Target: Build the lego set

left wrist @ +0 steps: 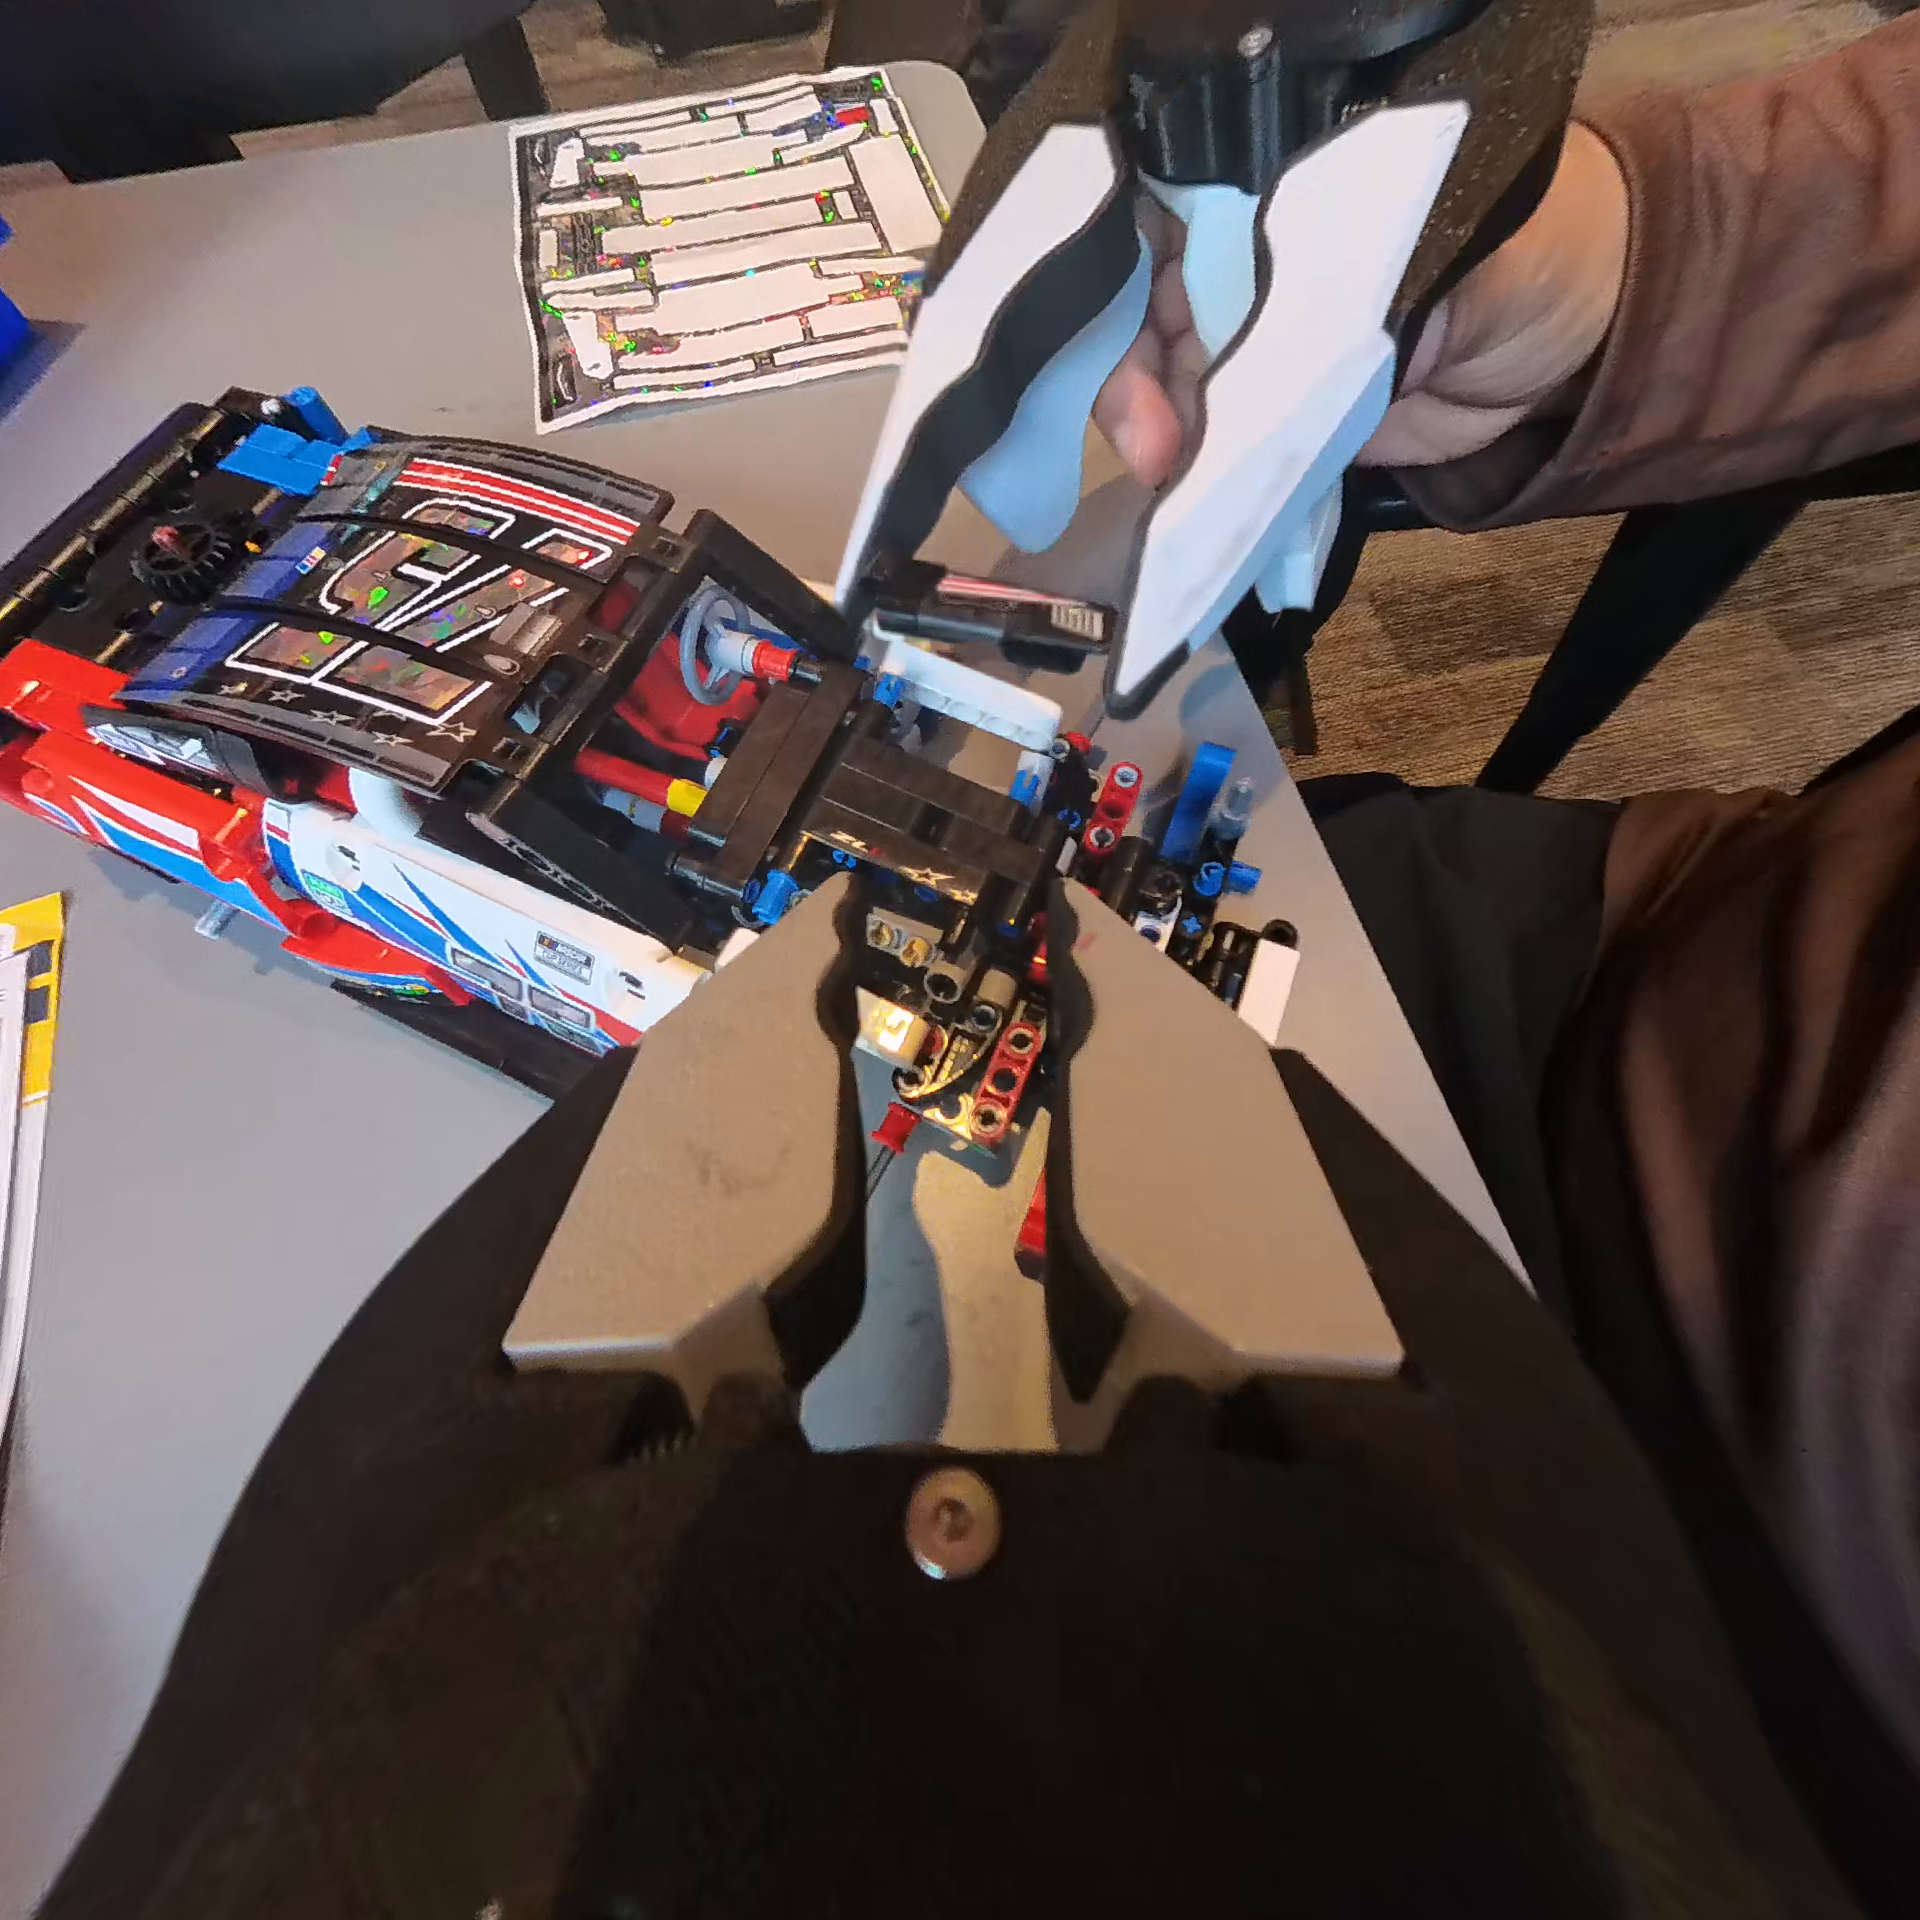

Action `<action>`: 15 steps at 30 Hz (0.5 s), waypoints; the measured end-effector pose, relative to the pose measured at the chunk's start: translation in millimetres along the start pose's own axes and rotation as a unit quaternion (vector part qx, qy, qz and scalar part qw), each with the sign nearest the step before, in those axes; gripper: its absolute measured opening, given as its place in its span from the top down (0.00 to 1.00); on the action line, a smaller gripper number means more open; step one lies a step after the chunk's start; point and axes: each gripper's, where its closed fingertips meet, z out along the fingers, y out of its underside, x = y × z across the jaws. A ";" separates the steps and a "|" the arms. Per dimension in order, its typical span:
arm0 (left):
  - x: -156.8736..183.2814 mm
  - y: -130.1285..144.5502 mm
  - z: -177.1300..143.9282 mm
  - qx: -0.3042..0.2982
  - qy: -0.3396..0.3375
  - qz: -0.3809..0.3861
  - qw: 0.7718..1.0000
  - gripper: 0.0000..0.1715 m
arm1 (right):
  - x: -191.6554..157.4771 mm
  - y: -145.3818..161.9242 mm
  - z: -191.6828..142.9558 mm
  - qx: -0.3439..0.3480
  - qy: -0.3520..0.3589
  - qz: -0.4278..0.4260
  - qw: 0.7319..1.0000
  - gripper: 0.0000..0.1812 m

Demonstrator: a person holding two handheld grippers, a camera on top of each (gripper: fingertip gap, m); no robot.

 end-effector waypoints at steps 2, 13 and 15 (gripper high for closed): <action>1.0 0.7 1.5 0.001 0.004 -0.006 1.000 0.81 | -0.6 1.8 2.0 -0.004 -0.003 0.005 1.000 0.68; 2.1 -18.3 -12.4 0.058 0.026 -0.032 0.997 0.84 | -3.5 -5.5 -1.5 0.022 -0.034 0.037 0.999 0.68; 3.7 -26.9 -17.6 0.067 0.028 -0.024 0.997 0.83 | -13.0 -14.7 -2.1 0.044 -0.055 0.024 0.997 0.68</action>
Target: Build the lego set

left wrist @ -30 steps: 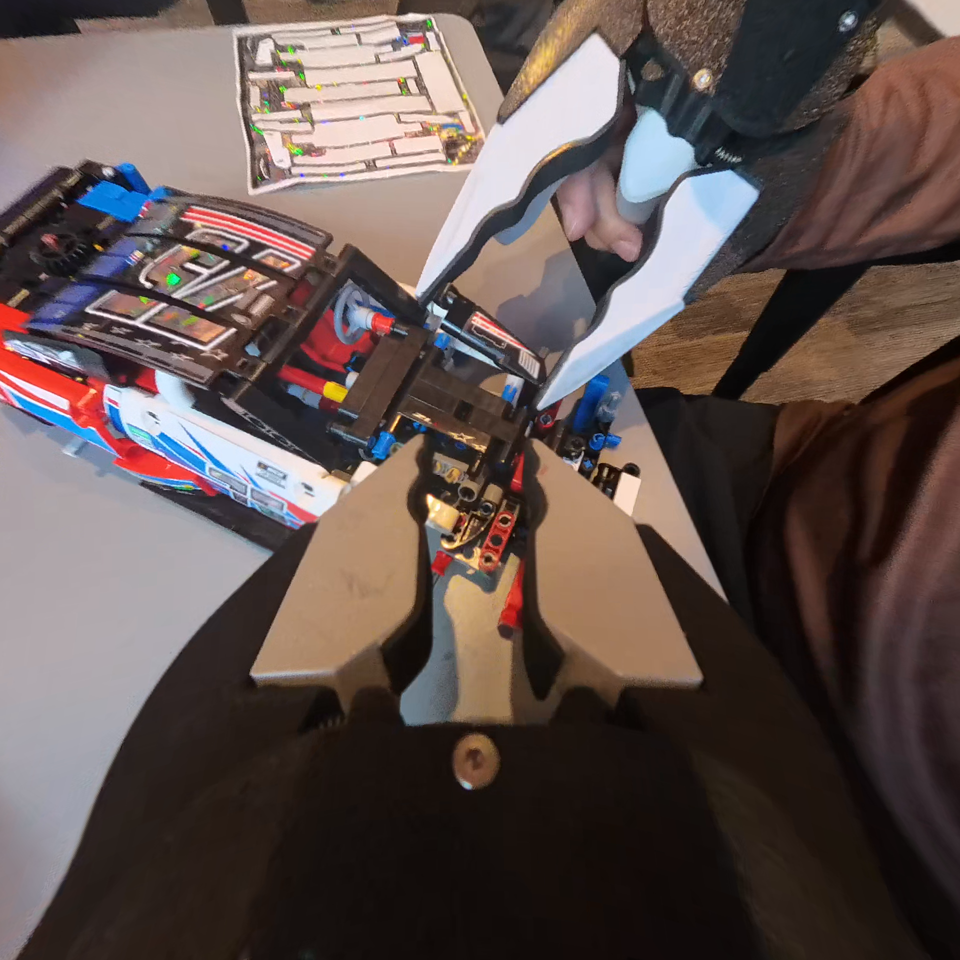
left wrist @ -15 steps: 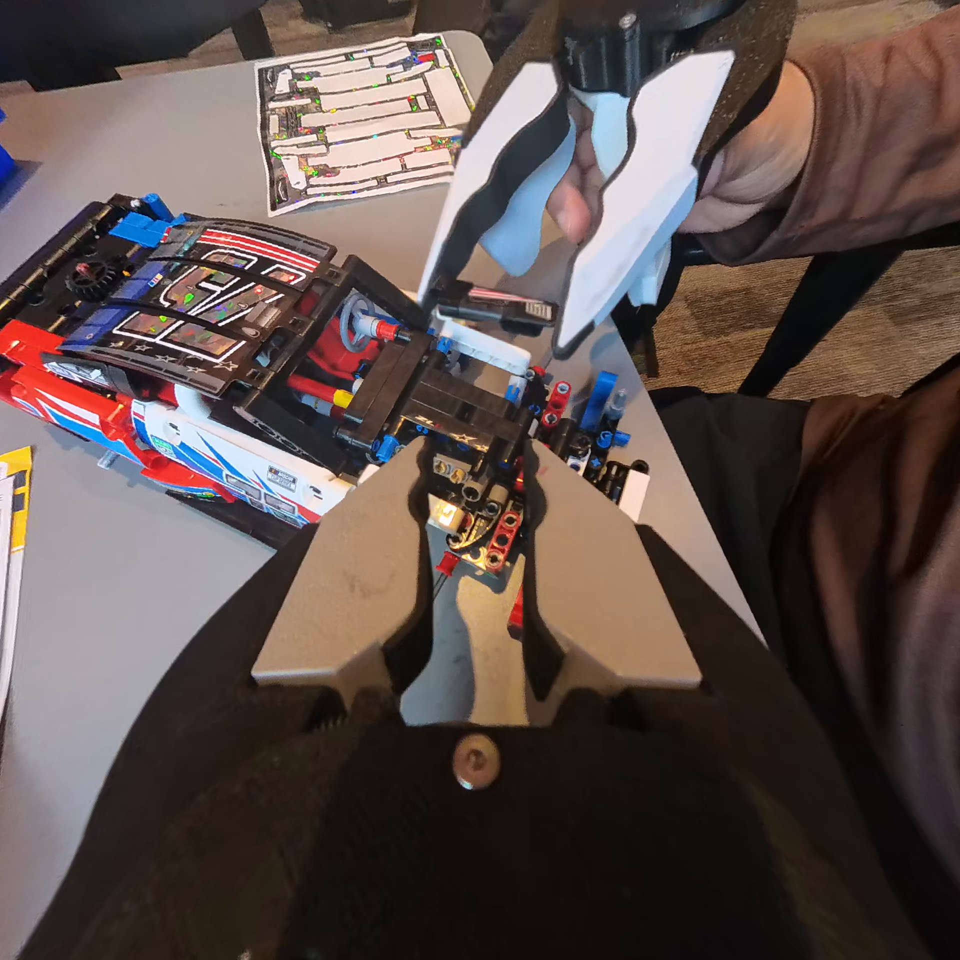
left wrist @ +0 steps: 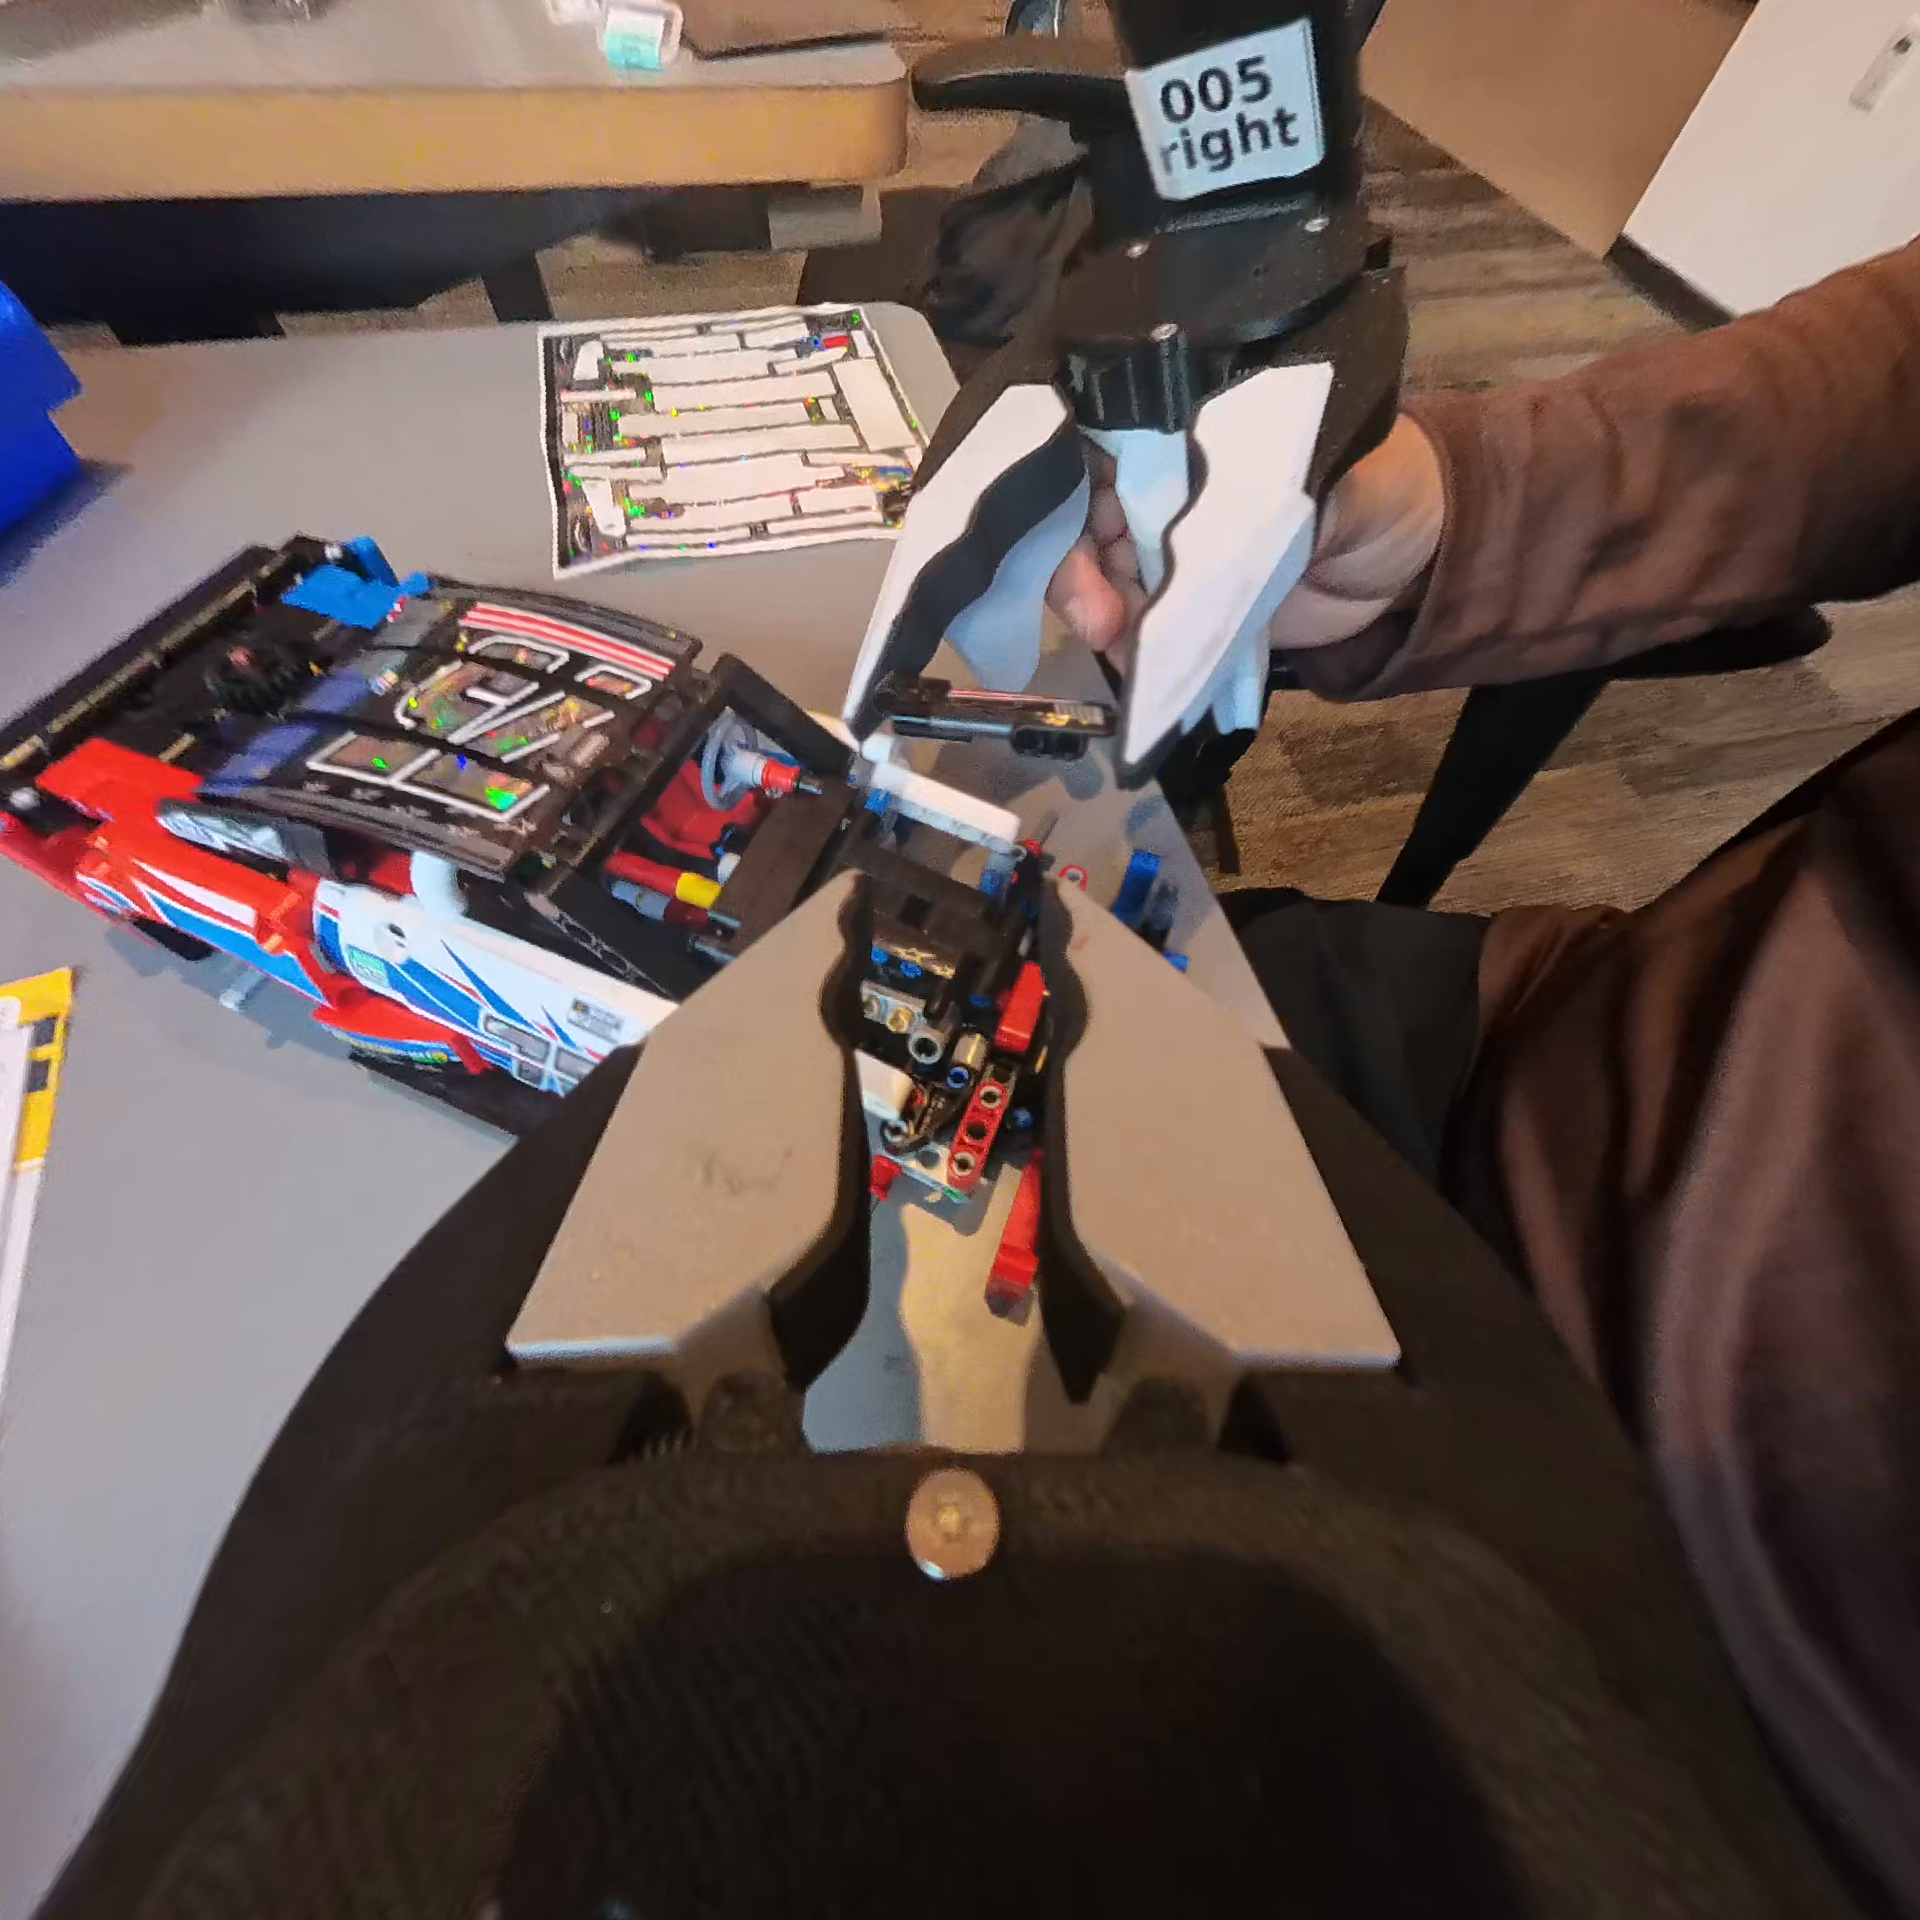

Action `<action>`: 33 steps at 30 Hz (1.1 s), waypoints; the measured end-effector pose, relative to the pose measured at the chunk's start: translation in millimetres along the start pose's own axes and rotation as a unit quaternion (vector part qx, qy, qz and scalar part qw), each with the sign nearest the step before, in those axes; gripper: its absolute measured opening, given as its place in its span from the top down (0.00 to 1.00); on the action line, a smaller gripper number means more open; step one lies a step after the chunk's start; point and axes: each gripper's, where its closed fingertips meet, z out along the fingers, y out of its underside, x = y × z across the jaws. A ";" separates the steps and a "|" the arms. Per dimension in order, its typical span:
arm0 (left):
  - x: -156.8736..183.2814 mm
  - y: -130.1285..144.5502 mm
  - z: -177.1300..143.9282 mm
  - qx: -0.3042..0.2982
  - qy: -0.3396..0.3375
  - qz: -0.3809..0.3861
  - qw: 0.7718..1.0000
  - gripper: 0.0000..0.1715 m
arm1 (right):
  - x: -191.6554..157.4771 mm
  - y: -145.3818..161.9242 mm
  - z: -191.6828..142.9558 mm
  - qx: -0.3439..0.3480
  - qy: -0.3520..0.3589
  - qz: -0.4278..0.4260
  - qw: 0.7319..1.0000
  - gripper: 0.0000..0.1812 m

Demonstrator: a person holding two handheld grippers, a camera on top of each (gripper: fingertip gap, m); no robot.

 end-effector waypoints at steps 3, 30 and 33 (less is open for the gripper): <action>-3.6 -3.3 1.4 -0.006 -0.040 0.092 0.995 0.80 | -7.9 -1.4 3.2 0.004 -0.040 0.038 0.999 0.68; 2.8 -10.2 27.9 -0.008 -0.059 0.307 0.950 0.97 | -12.0 -4.3 -25.6 -0.040 0.065 -0.132 0.988 0.83; 5.8 -5.1 28.7 -0.011 -0.057 0.347 0.936 0.97 | -21.9 -3.5 -23.1 -0.073 0.107 -0.232 0.964 0.89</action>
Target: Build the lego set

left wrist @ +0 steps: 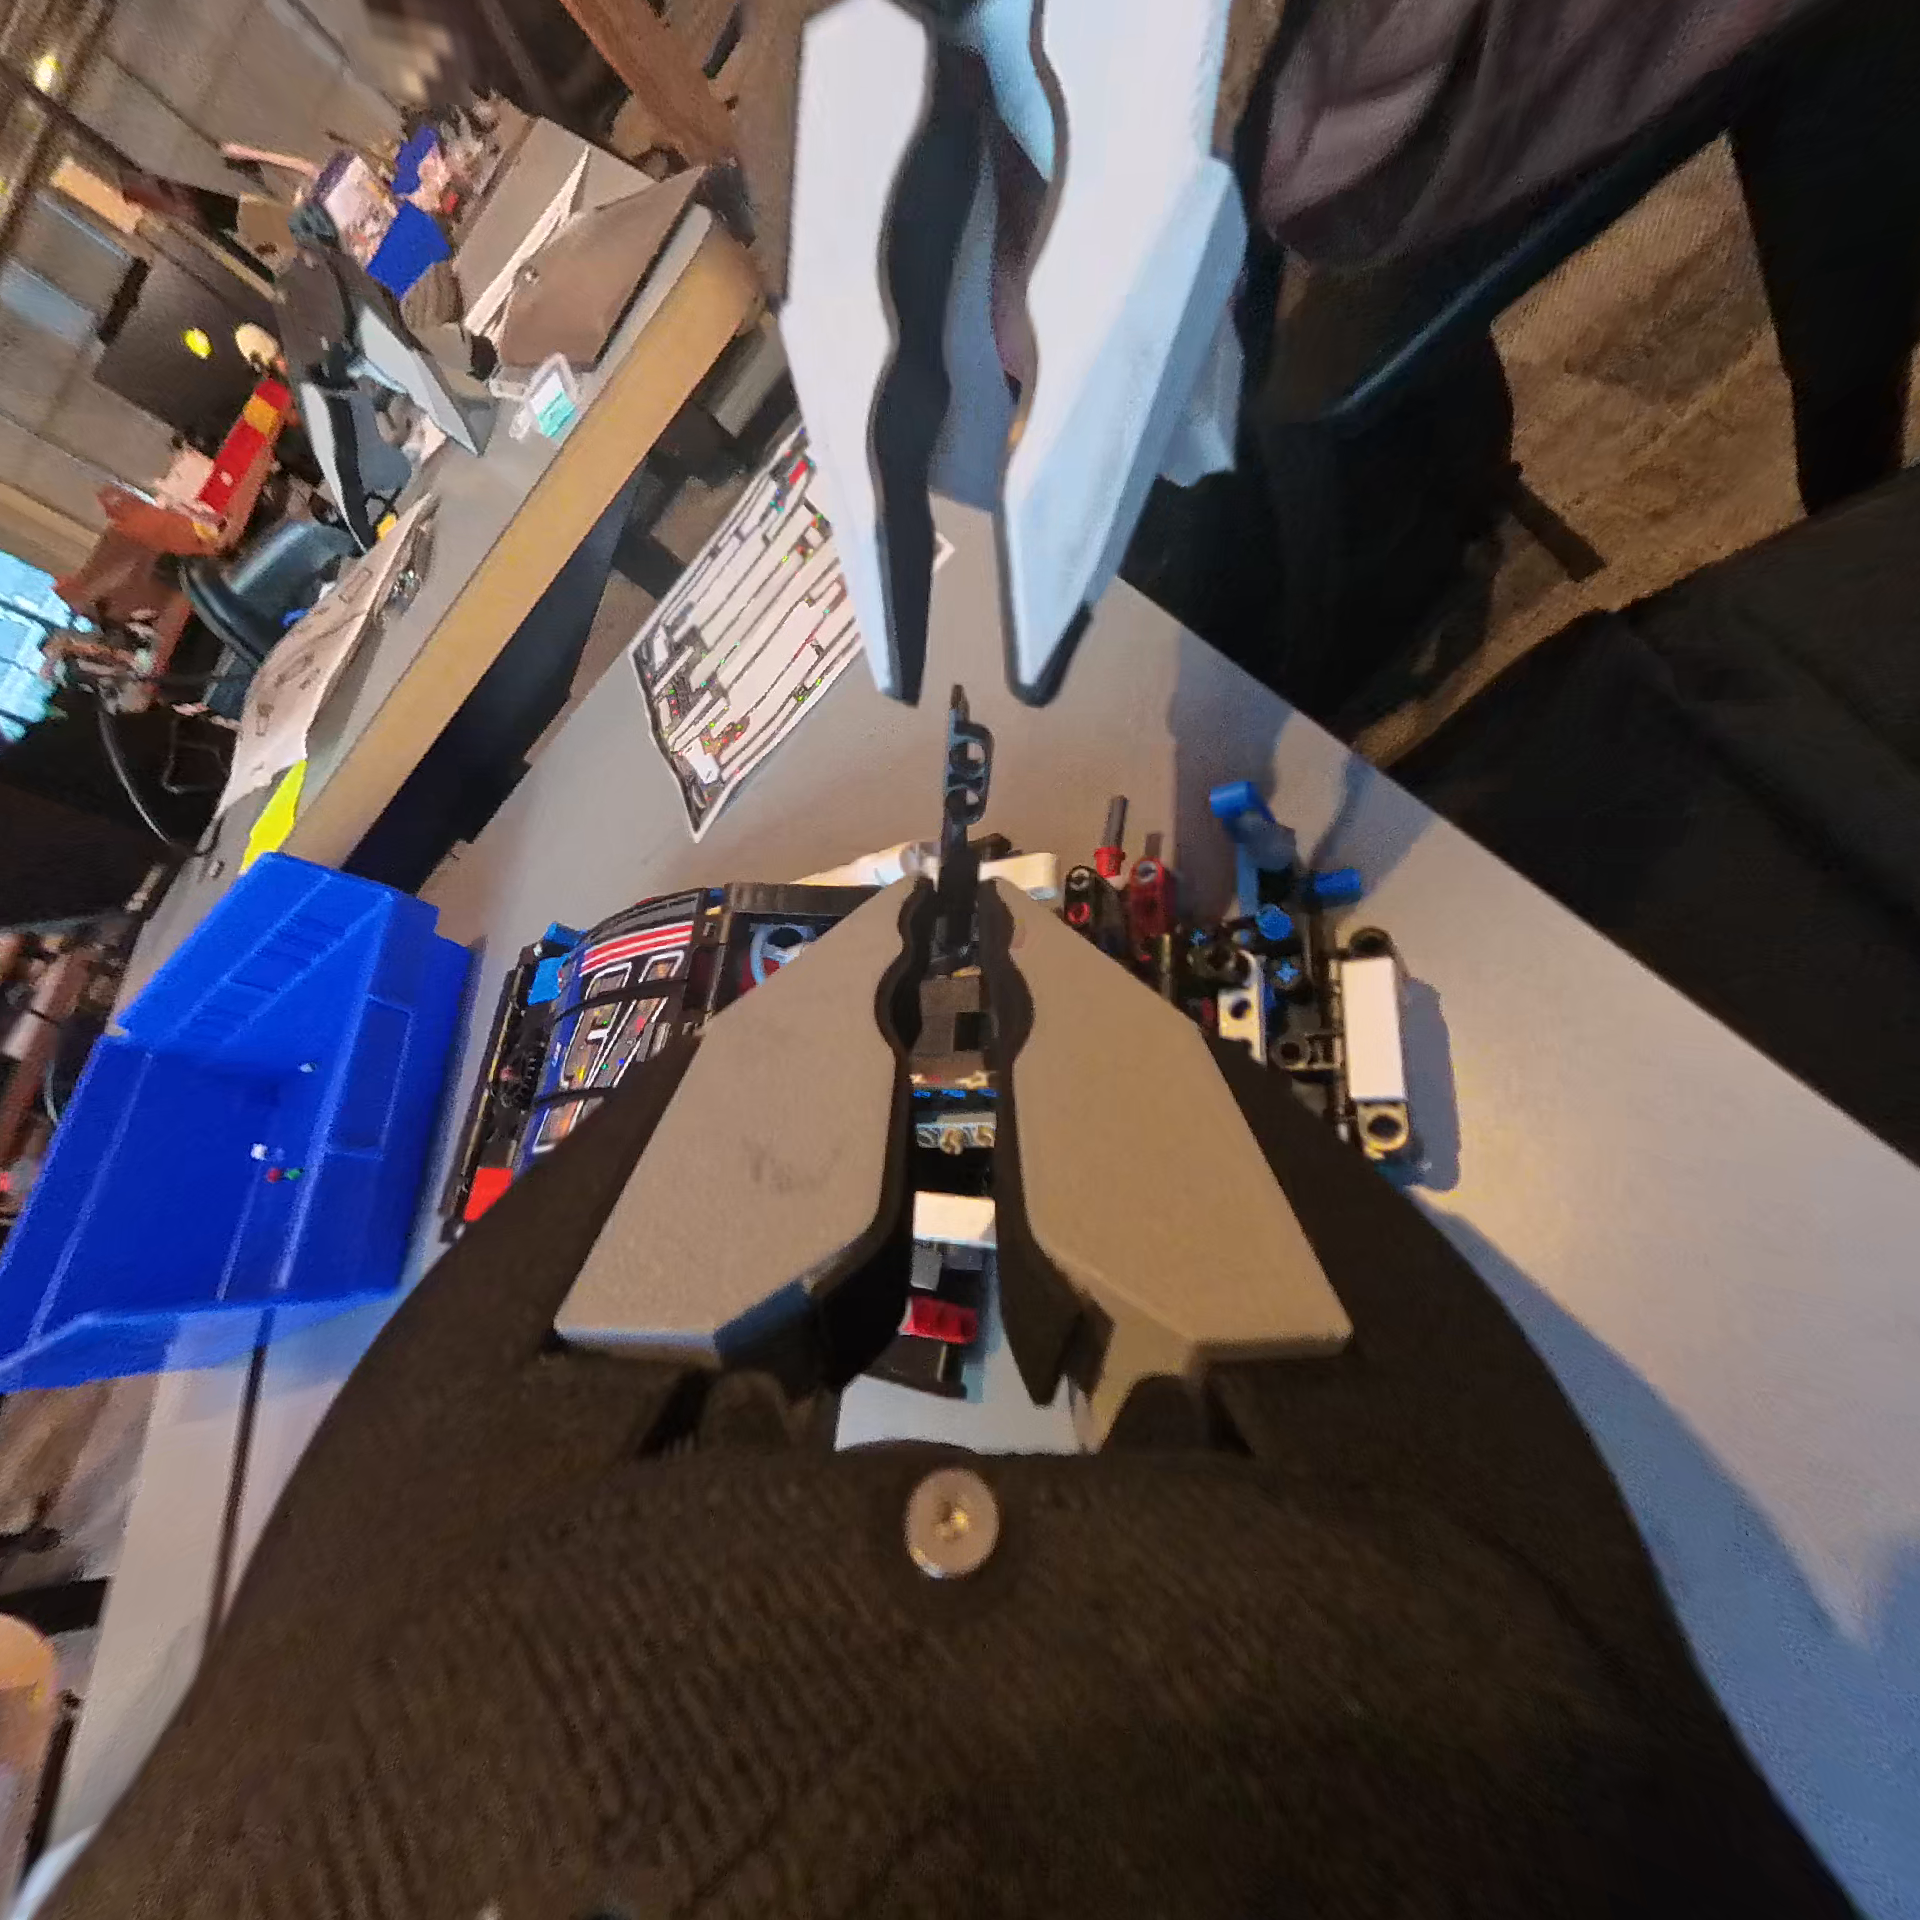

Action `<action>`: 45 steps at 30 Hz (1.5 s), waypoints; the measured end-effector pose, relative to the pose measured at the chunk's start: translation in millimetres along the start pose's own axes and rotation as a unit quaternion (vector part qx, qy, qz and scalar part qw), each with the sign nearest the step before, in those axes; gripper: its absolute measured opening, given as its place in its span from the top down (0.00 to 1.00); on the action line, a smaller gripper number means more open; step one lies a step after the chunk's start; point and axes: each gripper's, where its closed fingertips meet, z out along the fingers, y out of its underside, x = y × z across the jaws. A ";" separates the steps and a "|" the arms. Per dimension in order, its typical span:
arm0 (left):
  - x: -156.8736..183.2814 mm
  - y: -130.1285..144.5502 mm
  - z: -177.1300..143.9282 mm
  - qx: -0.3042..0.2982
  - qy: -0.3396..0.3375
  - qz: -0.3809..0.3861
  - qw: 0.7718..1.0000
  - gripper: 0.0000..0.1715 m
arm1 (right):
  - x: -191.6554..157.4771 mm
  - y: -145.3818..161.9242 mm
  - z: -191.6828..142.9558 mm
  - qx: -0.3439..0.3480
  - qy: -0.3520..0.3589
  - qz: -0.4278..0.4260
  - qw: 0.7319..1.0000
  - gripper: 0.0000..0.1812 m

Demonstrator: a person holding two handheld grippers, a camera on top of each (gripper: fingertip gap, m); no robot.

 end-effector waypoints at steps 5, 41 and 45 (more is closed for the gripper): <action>9.1 -3.8 1.6 0.012 0.009 0.020 1.000 0.97 | -11.4 4.2 4.3 -0.051 0.019 -0.092 0.994 0.90; 6.2 -18.5 -16.9 0.057 -0.035 0.140 0.988 0.97 | -24.6 -12.8 -9.1 -0.102 0.022 -0.055 0.993 0.94; 3.6 -18.5 -15.3 0.011 -0.109 0.273 0.956 0.97 | -15.8 -1.4 -7.0 -0.117 -0.013 0.117 0.986 0.86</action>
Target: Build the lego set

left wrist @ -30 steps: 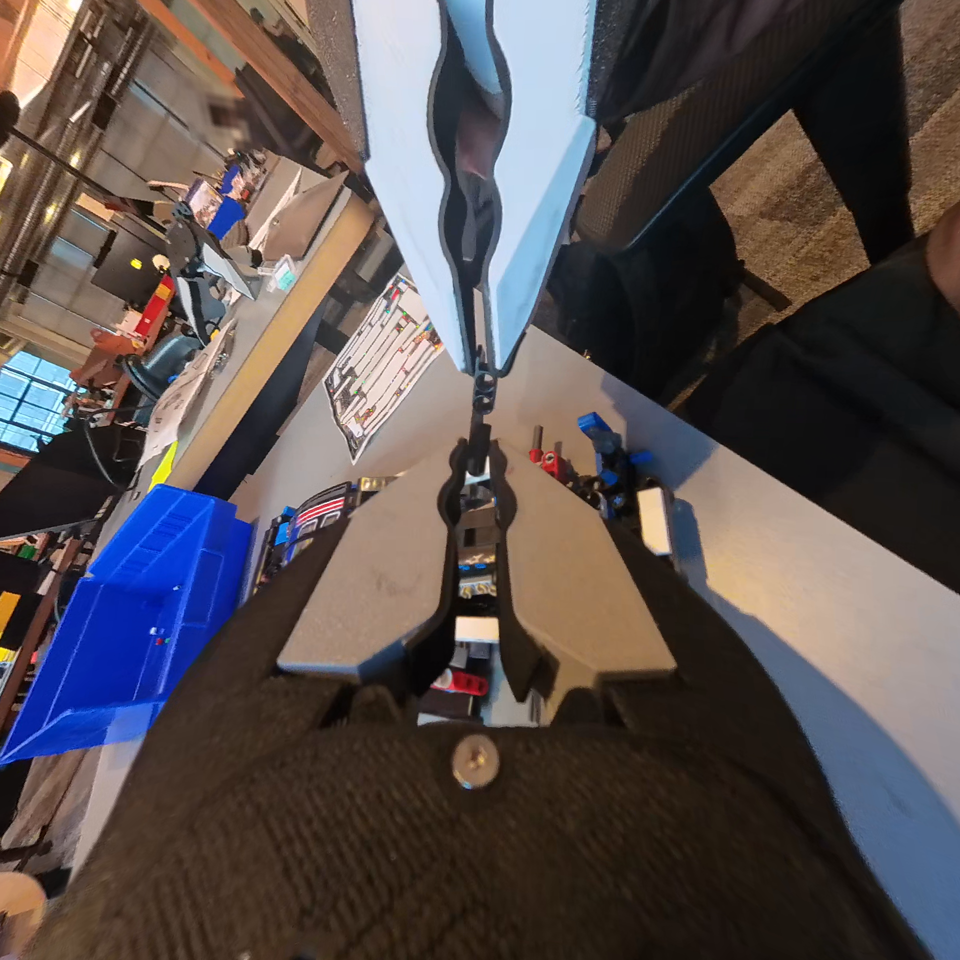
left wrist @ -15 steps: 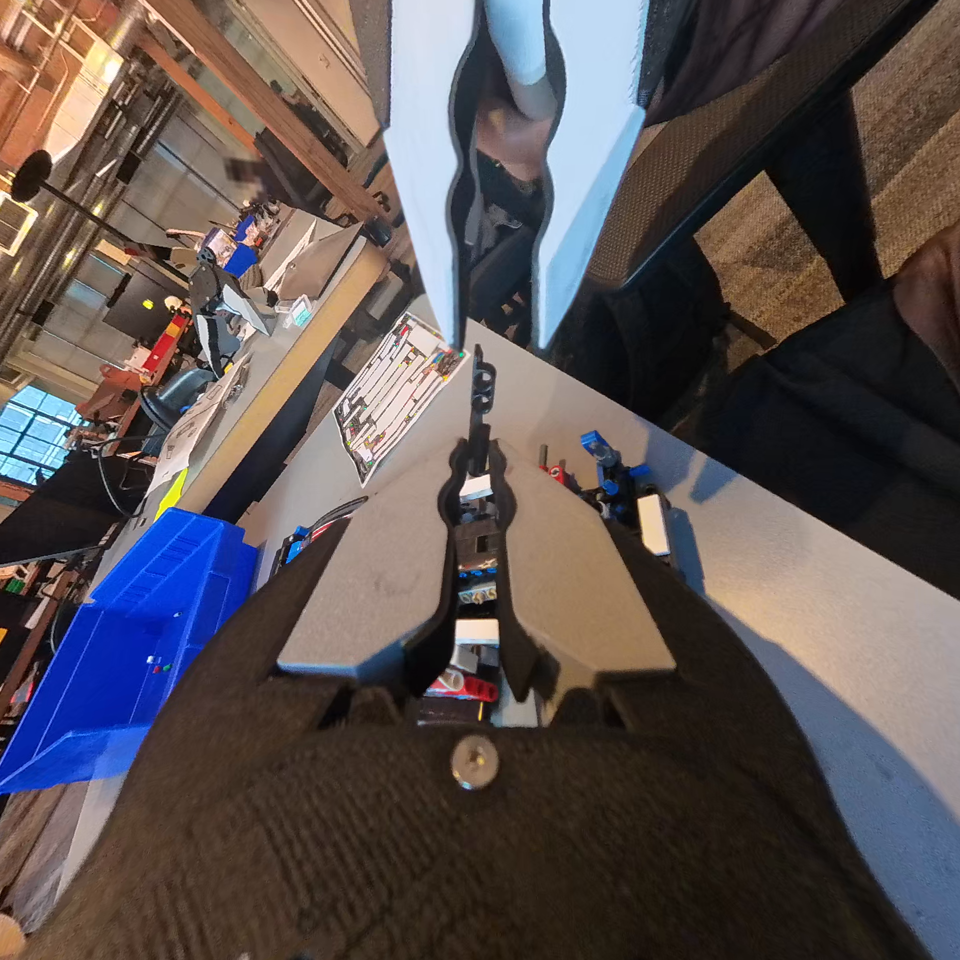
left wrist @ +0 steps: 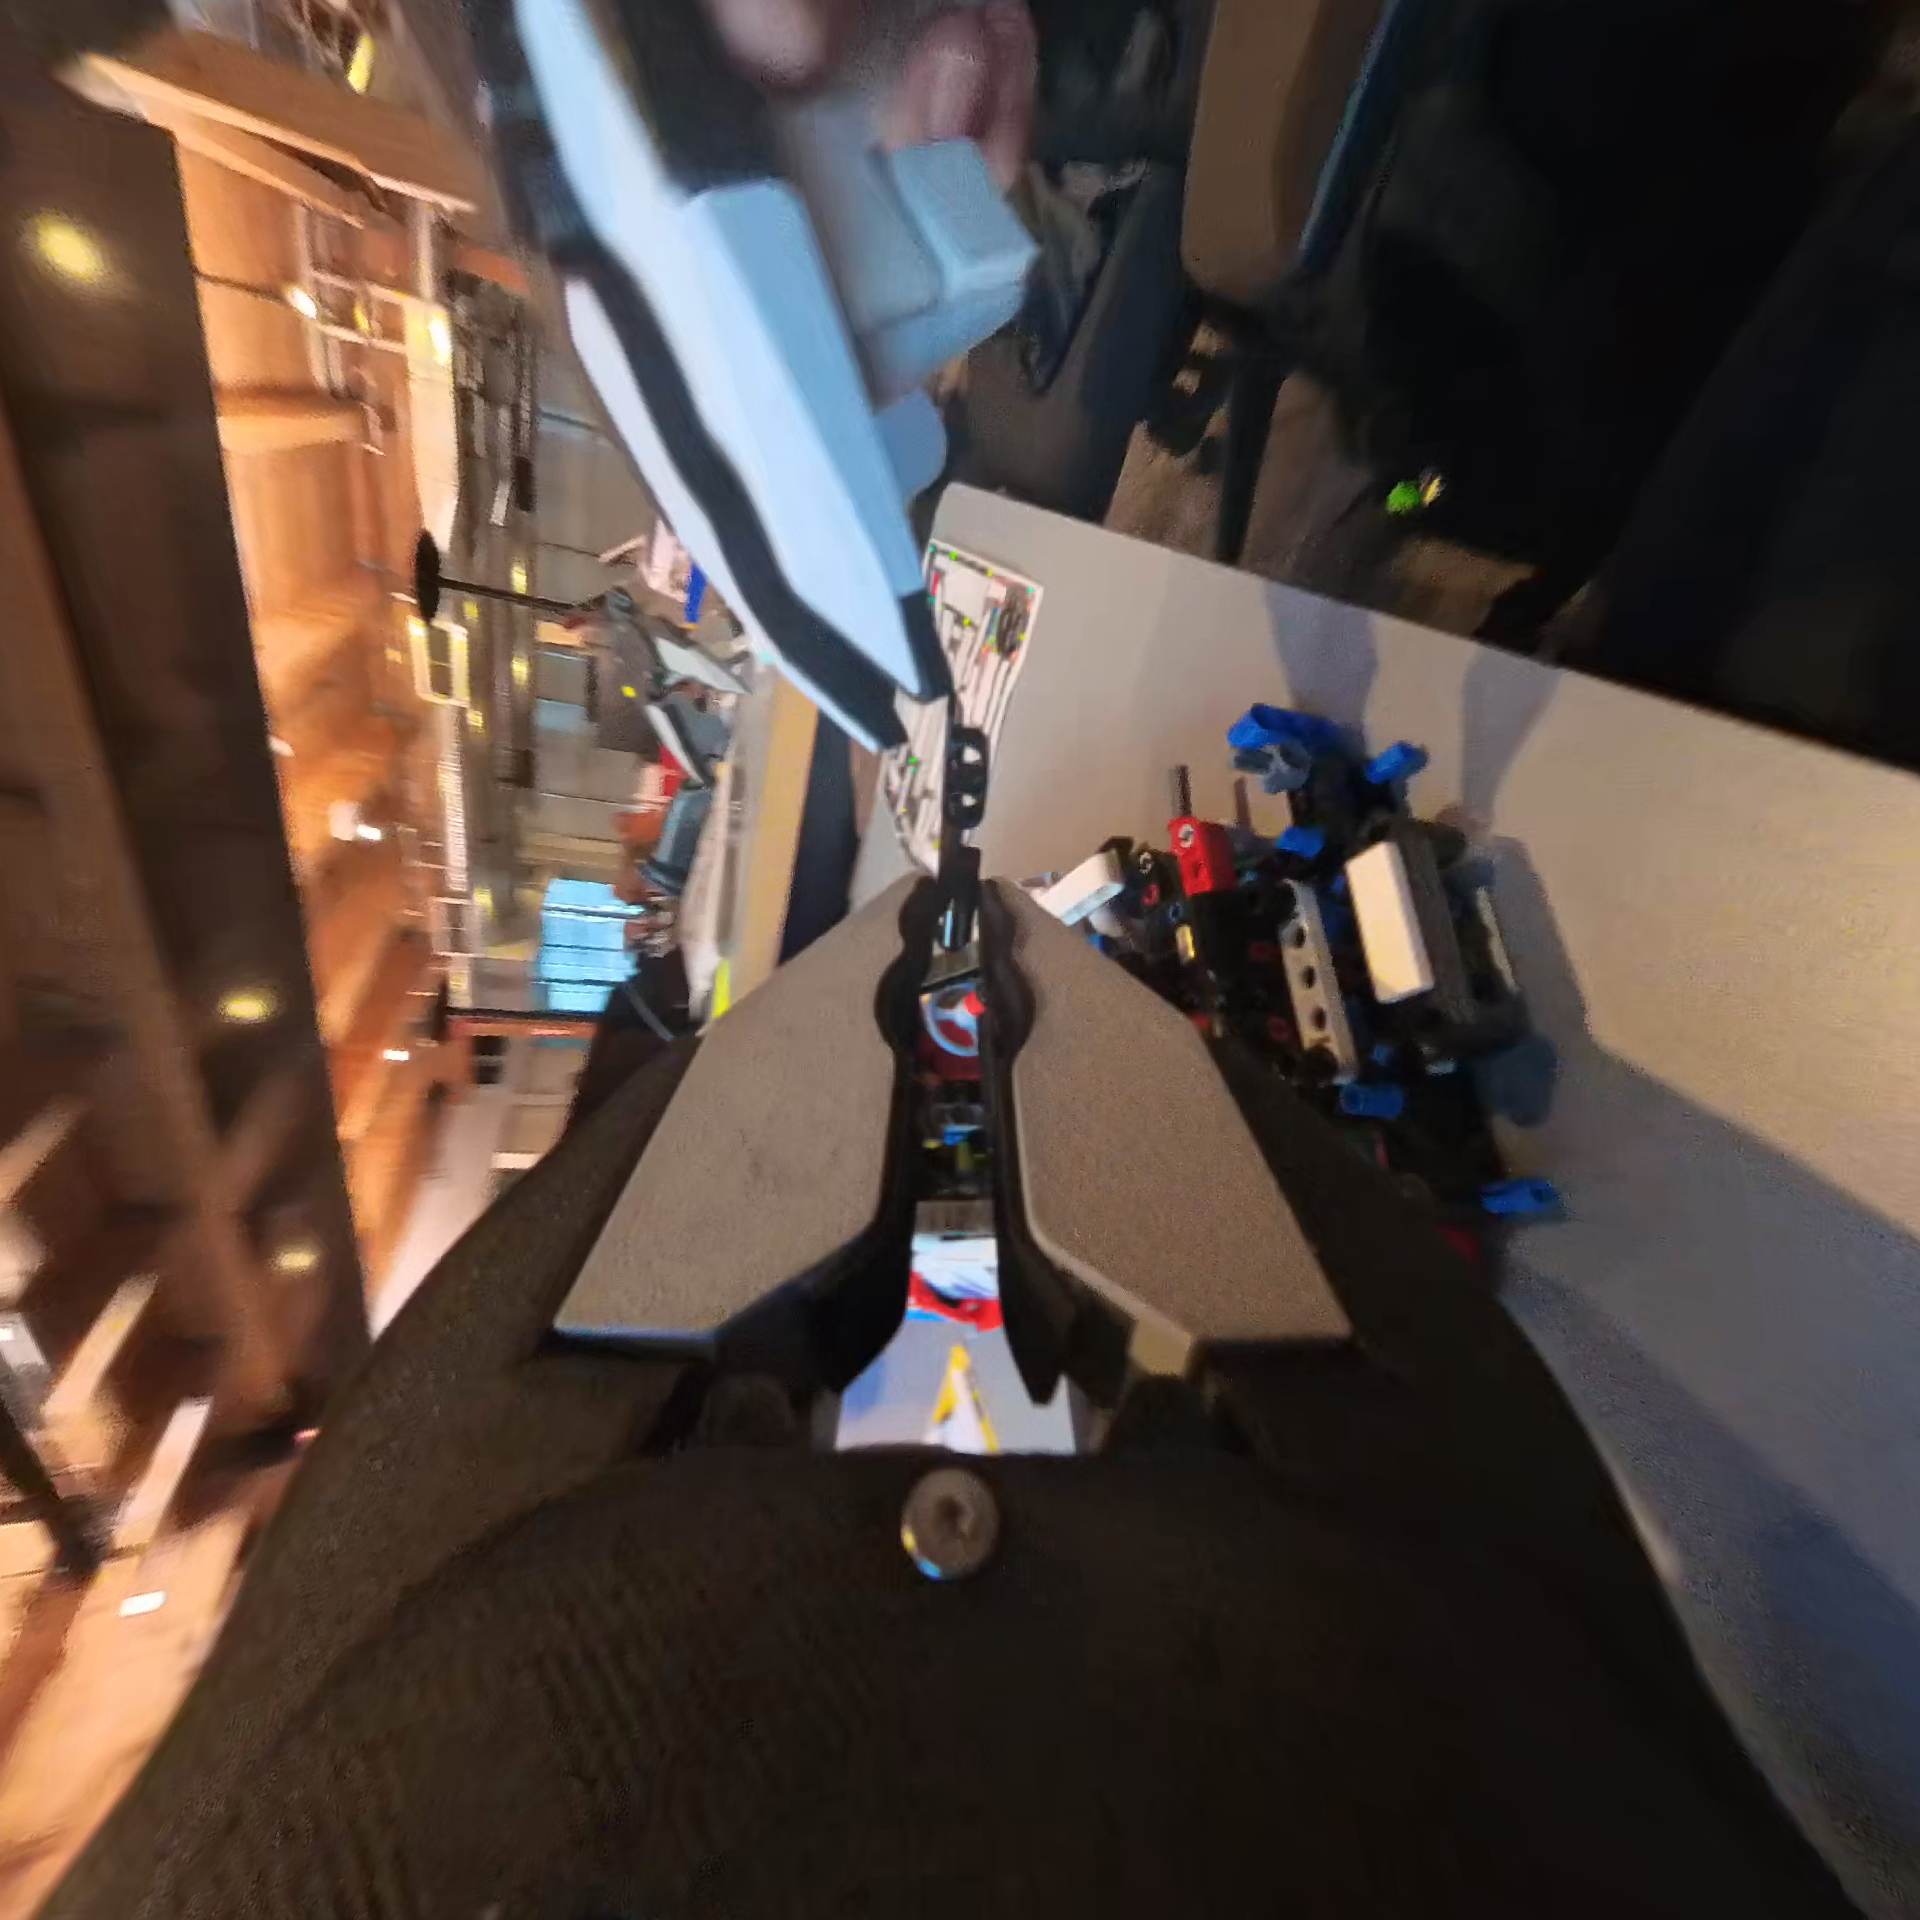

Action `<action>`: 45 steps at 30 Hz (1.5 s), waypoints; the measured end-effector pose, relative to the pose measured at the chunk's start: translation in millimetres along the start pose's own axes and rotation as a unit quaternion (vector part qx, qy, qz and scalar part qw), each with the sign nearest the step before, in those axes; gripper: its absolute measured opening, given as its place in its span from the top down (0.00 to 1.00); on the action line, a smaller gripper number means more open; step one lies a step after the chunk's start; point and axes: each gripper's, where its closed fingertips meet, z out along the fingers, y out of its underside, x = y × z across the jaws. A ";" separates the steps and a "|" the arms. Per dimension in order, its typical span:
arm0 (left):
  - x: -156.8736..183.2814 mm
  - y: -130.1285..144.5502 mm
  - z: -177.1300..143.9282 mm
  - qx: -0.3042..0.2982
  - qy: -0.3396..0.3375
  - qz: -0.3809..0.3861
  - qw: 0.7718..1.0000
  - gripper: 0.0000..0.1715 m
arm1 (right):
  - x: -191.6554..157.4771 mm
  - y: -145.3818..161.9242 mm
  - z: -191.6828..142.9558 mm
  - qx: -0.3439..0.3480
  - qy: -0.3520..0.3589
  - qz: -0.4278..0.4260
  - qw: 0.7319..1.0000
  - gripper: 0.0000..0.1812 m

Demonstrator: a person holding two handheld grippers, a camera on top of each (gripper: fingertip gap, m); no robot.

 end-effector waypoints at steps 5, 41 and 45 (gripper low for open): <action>9.9 1.1 7.7 -0.024 0.000 0.036 0.999 0.97 | -4.2 7.0 15.6 -0.015 -0.036 0.106 0.994 0.86; 1.0 41.5 0.8 -0.067 0.133 -0.280 0.948 0.83 | 33.8 15.3 9.6 0.124 -0.089 0.376 0.914 0.94; 3.5 52.8 -2.7 -0.069 0.155 -0.321 0.932 0.83 | 38.2 19.3 5.2 0.135 -0.091 0.395 0.904 0.94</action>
